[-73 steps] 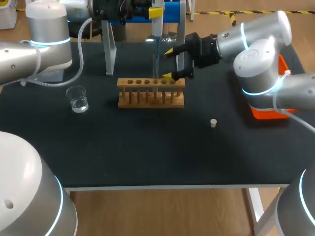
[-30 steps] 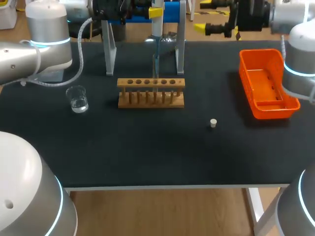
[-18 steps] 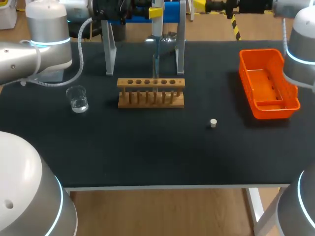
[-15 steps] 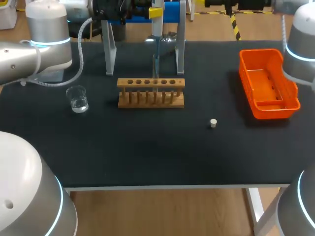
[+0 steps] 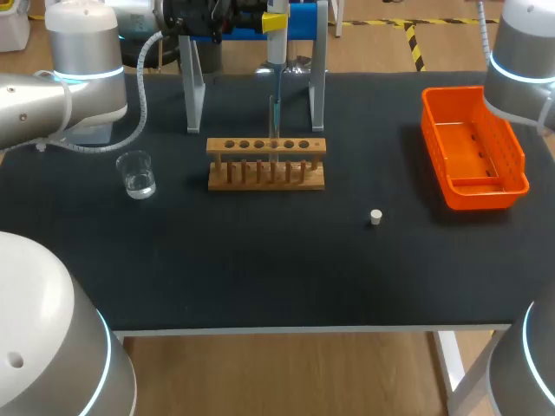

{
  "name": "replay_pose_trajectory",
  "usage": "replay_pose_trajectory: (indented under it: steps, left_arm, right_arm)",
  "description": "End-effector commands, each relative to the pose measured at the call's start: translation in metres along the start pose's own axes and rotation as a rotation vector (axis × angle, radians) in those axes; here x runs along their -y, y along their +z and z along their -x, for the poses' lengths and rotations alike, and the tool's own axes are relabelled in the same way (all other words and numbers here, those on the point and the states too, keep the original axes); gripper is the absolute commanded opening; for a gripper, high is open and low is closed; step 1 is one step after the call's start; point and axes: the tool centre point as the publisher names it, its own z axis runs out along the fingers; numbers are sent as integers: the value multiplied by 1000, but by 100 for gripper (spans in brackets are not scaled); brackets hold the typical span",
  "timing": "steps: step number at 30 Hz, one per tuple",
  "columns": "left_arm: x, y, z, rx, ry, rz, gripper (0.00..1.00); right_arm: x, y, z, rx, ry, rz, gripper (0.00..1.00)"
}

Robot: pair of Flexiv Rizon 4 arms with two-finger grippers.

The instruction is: Invert the test tube, pick up the pipette, mount the tip to pipette, aspirate from beaker and dispense into the tube, eject the tip, return the pipette, and cap with the stopper.

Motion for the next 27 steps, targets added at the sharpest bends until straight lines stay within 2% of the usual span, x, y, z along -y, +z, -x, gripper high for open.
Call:
replay_pose_trajectory:
  steps: [1,12,27]
  left_arm:
    - [1,0,1,-3,-1,2,0]
    - [1,0,1,-3,-1,2,0]
    - [1,0,1,-3,-1,2,0]
  right_arm:
    - [-4,11,5,-23,8,-4,0]
    - [-5,36,-3,-73,47,-15,0]
    - [-3,55,-6,-95,70,-17,0]
